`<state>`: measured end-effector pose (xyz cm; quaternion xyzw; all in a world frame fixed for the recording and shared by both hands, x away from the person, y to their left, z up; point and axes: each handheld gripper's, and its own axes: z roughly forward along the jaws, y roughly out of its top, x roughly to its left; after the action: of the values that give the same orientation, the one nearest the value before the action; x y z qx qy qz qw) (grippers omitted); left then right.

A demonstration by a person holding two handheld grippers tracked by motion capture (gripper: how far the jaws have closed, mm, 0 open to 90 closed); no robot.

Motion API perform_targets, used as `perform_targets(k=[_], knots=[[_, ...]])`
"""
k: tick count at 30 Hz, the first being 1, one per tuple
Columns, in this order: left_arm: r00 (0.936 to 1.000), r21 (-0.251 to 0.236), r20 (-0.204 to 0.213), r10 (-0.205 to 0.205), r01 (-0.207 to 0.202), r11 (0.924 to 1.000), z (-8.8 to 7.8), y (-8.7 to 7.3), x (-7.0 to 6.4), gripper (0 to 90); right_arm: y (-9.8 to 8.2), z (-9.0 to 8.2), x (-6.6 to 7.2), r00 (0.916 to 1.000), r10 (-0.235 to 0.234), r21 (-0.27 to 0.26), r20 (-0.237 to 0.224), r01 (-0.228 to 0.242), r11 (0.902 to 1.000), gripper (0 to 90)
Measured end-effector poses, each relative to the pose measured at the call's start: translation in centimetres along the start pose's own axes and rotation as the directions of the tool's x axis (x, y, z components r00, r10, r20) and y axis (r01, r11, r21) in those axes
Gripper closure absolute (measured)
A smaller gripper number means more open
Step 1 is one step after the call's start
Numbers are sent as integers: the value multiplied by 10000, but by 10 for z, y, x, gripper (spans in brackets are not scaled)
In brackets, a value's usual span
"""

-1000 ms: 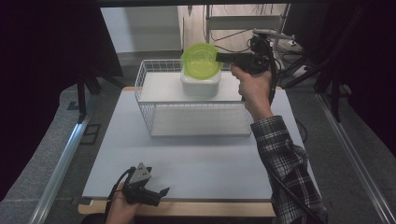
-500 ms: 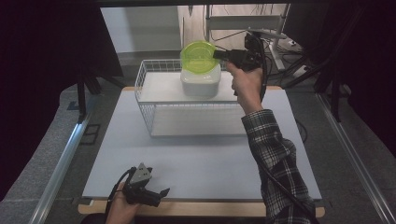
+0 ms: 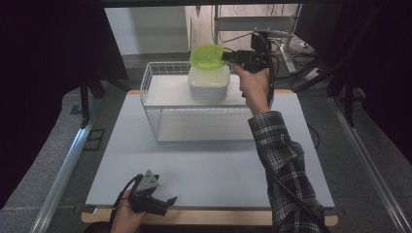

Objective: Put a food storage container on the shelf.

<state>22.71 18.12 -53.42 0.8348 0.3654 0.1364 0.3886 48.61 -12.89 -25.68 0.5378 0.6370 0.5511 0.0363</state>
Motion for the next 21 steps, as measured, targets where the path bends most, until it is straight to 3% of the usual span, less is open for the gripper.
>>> perform_targets(k=[6, 8, 14, 18, 21], knots=[[10000, 58, 24, 28, -28, 10000, 1, 0, 0, 3, 2, 2, -2, 9997, -105, 57, 238, 103, 9999, 637], [10000, 70, 20, 34, -34, 10000, 1, 0, 0, 3, 2, 2, -2, 9998, -148, 51, 100, 148, 9999, 593], [10000, 46, 0, 6, -6, 10000, 0, 0, 0, 3, 2, 2, -1, 9989, -463, -227, 43, 464, 9987, 356], [10000, 10, -11, -16, 16, 10000, 0, 0, 0, 3, 1, -1, -3, 9953, -933, -308, -266, 925, 9952, 194], [10000, 0, -19, -28, 28, 10000, 0, 0, 0, 3, -1, -4, -4, 9880, -1527, -280, -222, 1520, 9880, 123]])
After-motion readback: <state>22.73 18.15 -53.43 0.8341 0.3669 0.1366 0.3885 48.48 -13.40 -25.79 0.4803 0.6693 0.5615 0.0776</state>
